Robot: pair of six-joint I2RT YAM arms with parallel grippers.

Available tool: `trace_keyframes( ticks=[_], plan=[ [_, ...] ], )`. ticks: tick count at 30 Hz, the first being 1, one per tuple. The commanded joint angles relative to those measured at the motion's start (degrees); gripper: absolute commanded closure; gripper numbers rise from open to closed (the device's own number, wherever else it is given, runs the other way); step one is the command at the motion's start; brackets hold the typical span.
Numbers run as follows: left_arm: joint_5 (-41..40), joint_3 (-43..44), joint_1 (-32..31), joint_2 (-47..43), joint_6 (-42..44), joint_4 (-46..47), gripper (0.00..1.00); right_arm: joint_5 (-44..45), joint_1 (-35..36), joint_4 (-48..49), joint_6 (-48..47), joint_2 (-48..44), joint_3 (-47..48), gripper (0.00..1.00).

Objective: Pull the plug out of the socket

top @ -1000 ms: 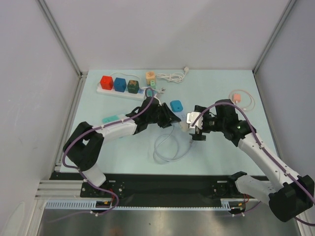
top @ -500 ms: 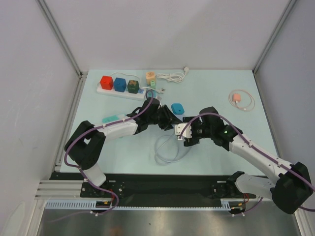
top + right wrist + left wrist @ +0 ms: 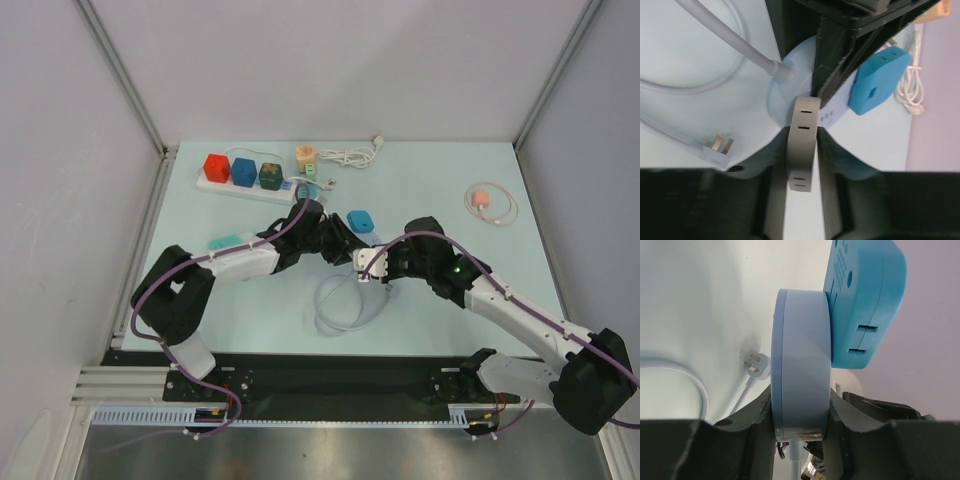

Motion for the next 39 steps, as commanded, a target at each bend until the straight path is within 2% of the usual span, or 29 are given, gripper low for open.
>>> trace_keyframes(
  ticks=[1, 5, 6, 7, 15, 22, 31, 34, 37, 38, 39],
  plan=[
    [1.62, 0.43, 0.35, -2.40, 0.37, 3.61, 1.00, 1.40, 0.16, 1.02, -1.80, -0.40, 1.26, 0.73],
    [0.47, 0.25, 0.70, -2.57, 1.77, 2.37, 1.00, 1.22, 0.16, 0.58, -1.63, -0.84, 1.70, 0.88],
    [0.21, -0.01, 0.79, -2.49, 1.95, 2.37, 1.00, 1.13, 0.16, 0.67, -1.19, -0.92, 1.87, 0.97],
    [-0.05, -0.10, 0.88, -2.49, 2.13, 2.29, 1.00, 1.13, 0.16, 0.76, -1.10, -0.92, 1.96, 1.00],
    [-4.36, -1.86, 2.89, -1.70, 6.08, -0.44, 1.00, 2.98, -1.59, -0.56, -0.22, -2.06, 4.94, 1.00],
    [-7.17, -1.69, 4.22, 0.15, 10.65, -3.07, 1.00, -1.41, -4.67, -4.33, 2.77, -3.21, 8.90, 1.00],
    [-10.07, 1.48, 4.22, 0.06, 16.10, -7.56, 1.00, 2.72, -7.13, -3.63, 8.47, -3.82, 10.75, 1.00],
    [-8.24, 1.48, 4.22, -0.46, 18.29, -6.42, 1.00, -0.18, -11.25, -3.56, 11.89, -3.65, 11.37, 1.00],
    [-5.86, 0.34, 4.22, -1.96, 21.54, 0.24, 1.00, -3.87, -18.98, 0.38, 17.60, -3.21, 10.58, 1.00],
    [-4.55, -0.10, 4.30, -3.00, 22.34, 1.31, 1.00, -4.40, -21.09, 1.28, 22.84, -2.86, 10.05, 1.00],
    [-3.67, -1.15, 4.30, -3.80, 23.04, 2.54, 1.00, -6.49, -25.81, 1.81, 24.72, -1.81, 9.96, 1.00]
  ],
)
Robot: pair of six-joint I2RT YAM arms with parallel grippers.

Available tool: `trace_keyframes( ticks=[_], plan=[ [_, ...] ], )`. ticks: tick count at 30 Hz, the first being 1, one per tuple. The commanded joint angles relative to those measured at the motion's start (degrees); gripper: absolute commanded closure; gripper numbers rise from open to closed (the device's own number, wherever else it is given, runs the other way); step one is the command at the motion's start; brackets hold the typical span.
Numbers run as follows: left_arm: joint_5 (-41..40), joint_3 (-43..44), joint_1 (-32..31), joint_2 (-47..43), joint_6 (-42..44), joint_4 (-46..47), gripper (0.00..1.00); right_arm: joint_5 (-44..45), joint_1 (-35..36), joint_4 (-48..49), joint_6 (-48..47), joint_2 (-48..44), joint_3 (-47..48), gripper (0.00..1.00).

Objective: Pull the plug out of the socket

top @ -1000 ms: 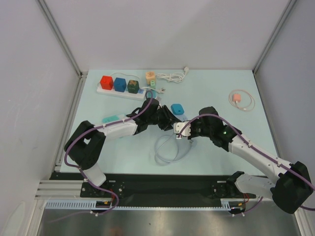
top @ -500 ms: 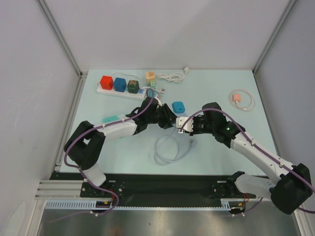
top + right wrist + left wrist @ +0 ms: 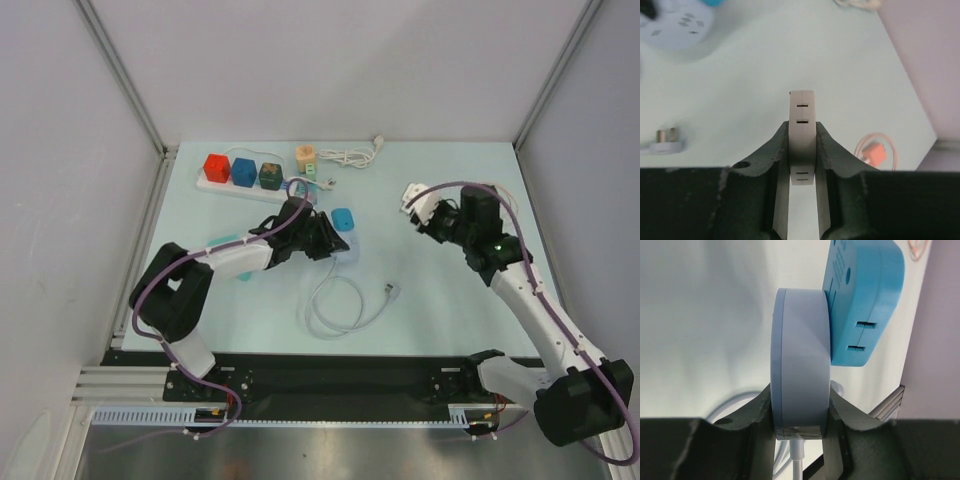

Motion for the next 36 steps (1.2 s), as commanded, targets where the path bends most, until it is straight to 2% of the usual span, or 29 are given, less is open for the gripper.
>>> trace_keyframes(
  ticks=[1, 6, 10, 20, 24, 28, 31, 32, 36],
  plan=[
    [4.32, -1.00, -0.22, -5.11, 6.23, 10.54, 1.00, -4.87, -9.04, 6.33, 12.58, 1.58, 0.72, 1.00],
    [7.22, -6.17, -0.40, -10.12, 10.02, 19.07, 1.00, -9.53, -24.14, 9.59, 27.44, 8.43, 0.28, 1.00],
    [6.96, -9.61, -0.57, -13.46, 12.92, 24.09, 1.00, -9.45, -30.66, 13.02, 35.35, 18.69, 2.38, 1.00],
    [7.31, -14.72, -1.71, -18.30, 20.13, 29.10, 1.00, -13.13, -37.80, 5.65, 42.05, 40.85, 17.75, 1.00],
    [8.45, -15.94, -2.42, -19.62, 23.38, 30.60, 1.00, -13.75, -38.41, 3.36, 43.10, 47.09, 22.59, 0.84],
    [8.98, -16.39, -2.77, -20.59, 25.14, 30.43, 1.00, -13.14, -38.94, 1.25, 43.37, 51.77, 27.16, 0.75],
    [9.68, -16.65, -2.86, -20.85, 25.76, 29.99, 1.00, -13.05, -39.29, 0.02, 43.02, 53.61, 29.10, 0.66],
    [9.86, -16.74, -2.94, -20.85, 25.93, 30.07, 1.00, -12.53, -39.29, -0.25, 42.84, 53.71, 29.36, 0.60],
    [10.47, -16.57, -3.38, -20.76, 26.81, 29.81, 1.00, -11.47, -39.91, -0.34, 41.70, 53.18, 29.63, 0.44]
  ],
)
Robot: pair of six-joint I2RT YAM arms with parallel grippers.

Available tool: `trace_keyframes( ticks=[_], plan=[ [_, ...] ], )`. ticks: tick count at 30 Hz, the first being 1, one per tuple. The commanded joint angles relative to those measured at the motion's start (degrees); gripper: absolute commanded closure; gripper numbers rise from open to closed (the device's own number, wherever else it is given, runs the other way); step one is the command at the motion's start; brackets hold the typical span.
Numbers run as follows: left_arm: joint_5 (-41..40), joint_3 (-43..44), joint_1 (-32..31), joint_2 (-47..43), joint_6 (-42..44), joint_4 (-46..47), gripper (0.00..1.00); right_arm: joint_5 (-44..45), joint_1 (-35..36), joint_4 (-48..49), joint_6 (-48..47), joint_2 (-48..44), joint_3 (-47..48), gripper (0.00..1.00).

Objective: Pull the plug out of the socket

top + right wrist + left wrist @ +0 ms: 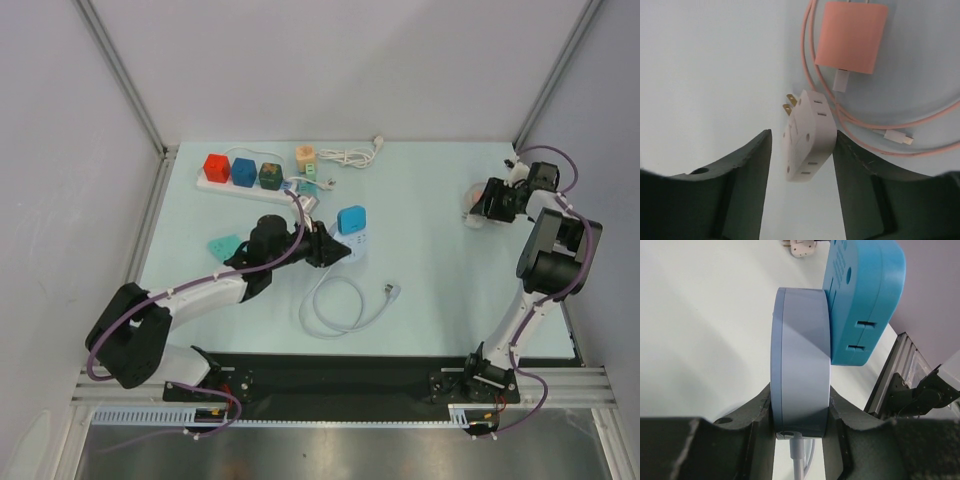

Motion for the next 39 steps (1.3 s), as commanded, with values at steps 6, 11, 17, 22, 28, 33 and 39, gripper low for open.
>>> trace_keyframes(
  ticks=[6, 11, 17, 22, 28, 33, 39],
  plan=[
    [2.52, 3.62, -3.18, -2.10, 7.77, -0.93, 1.00, 3.83, -1.35, -3.36, -7.13, -5.28, 3.76, 0.26],
    [5.59, 7.13, -4.84, -0.26, 11.03, -4.90, 1.00, -4.39, -1.44, -12.39, -24.95, -14.31, 3.06, 0.16],
    [8.76, 11.00, -7.57, 1.42, 16.48, -12.81, 1.00, -27.44, 2.06, -40.55, -61.46, -23.47, 0.60, 0.15],
    [7.97, 13.03, -9.42, 1.95, 20.78, -18.52, 1.00, -36.50, 8.57, -63.54, -88.59, -30.06, -0.81, 0.15],
    [4.02, 15.14, -12.14, 2.30, 25.00, -25.20, 1.00, -36.79, 19.80, -63.85, -86.71, -38.06, -3.00, 0.14],
    [2.17, 15.84, -13.55, 2.38, 26.59, -27.76, 1.00, -33.18, 28.60, -52.16, -76.32, -45.19, -6.35, 0.14],
    [0.42, 16.20, -15.13, 1.86, 27.20, -28.02, 1.00, -31.42, 36.52, -49.07, -70.87, -46.77, -9.25, 0.15]
  ],
)
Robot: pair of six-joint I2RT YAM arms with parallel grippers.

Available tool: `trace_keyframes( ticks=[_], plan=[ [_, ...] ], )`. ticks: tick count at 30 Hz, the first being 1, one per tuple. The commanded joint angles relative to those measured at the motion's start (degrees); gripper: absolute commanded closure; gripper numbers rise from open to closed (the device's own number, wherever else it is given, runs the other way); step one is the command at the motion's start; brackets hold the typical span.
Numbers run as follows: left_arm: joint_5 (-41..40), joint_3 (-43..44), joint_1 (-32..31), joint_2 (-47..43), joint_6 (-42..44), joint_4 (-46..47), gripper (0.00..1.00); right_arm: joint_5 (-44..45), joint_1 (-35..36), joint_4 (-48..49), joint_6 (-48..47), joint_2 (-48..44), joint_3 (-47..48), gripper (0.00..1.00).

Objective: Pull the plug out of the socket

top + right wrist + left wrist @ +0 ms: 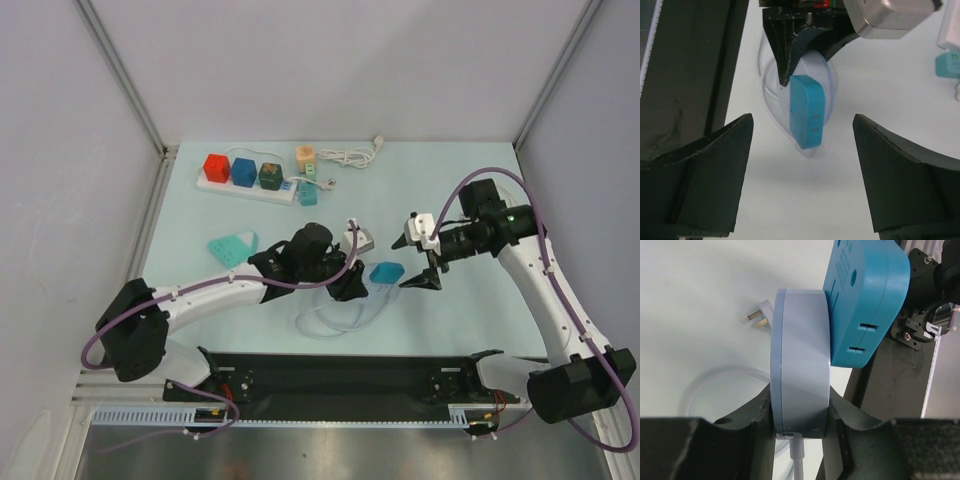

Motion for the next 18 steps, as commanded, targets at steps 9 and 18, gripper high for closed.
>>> trace_keyframes(
  ticks=[9, 18],
  plan=[
    [-2.87, 2.99, -2.29, -2.46, 3.67, 1.75, 1.00, 3.30, 6.73, 8.27, 8.94, 0.53, -4.90, 0.18],
    [-4.64, 1.33, -1.68, -2.63, -1.06, 6.30, 1.00, 5.76, 8.41, 9.59, 10.70, -0.26, -6.65, 0.32]
  ],
)
